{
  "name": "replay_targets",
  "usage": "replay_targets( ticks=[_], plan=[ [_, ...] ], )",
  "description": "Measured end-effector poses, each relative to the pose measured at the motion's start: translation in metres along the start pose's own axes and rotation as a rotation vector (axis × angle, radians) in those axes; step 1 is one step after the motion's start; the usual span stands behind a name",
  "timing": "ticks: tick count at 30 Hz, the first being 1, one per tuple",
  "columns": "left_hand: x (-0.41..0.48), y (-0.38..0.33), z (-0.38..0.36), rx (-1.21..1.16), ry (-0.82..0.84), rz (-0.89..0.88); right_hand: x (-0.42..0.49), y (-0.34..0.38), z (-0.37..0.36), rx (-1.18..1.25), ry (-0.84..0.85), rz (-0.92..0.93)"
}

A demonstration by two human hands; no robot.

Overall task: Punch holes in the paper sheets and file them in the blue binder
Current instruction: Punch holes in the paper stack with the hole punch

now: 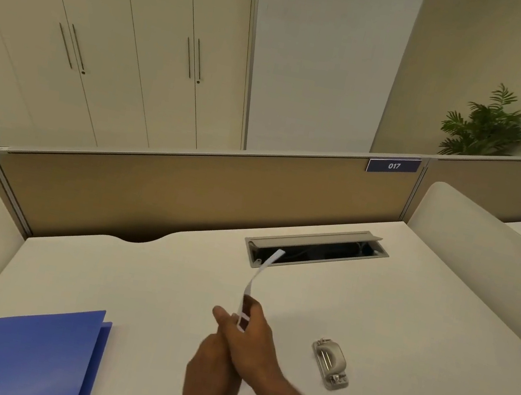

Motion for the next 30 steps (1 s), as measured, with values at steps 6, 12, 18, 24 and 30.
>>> replay_targets(
  ticks=[6, 12, 18, 24, 30],
  plan=[
    [-0.016, -0.019, -0.002, -0.158, -0.040, -0.189, 0.010, 0.021, 0.016, -0.098, -0.119, 0.117],
    [0.006, 0.060, 0.017, -0.512, -0.181, 0.188, 0.021, 0.032, 0.033, -0.003, 0.124, 0.117],
    [0.018, 0.126, 0.012, -0.833, 0.061, 0.470, 0.021, 0.004, 0.041, 0.014, 0.175, -0.021],
    [0.005, 0.129, -0.006, -0.743, 0.066, 0.517, 0.038, -0.041, 0.061, -0.026, 0.032, -0.092],
    [-0.004, 0.132, -0.043, -0.603, 0.121, 0.661, 0.049, -0.097, 0.089, -0.095, -0.076, -0.220]
  ],
)
Point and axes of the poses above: each hand's wrist, its own x-axis towards the middle knuckle, its own z-axis out of the back of the hand, y = z × x, the point moved 8 cm from there along x, towards the middle knuckle, and after that the axes turned 11 degrees about x, right-handed, at the moved point
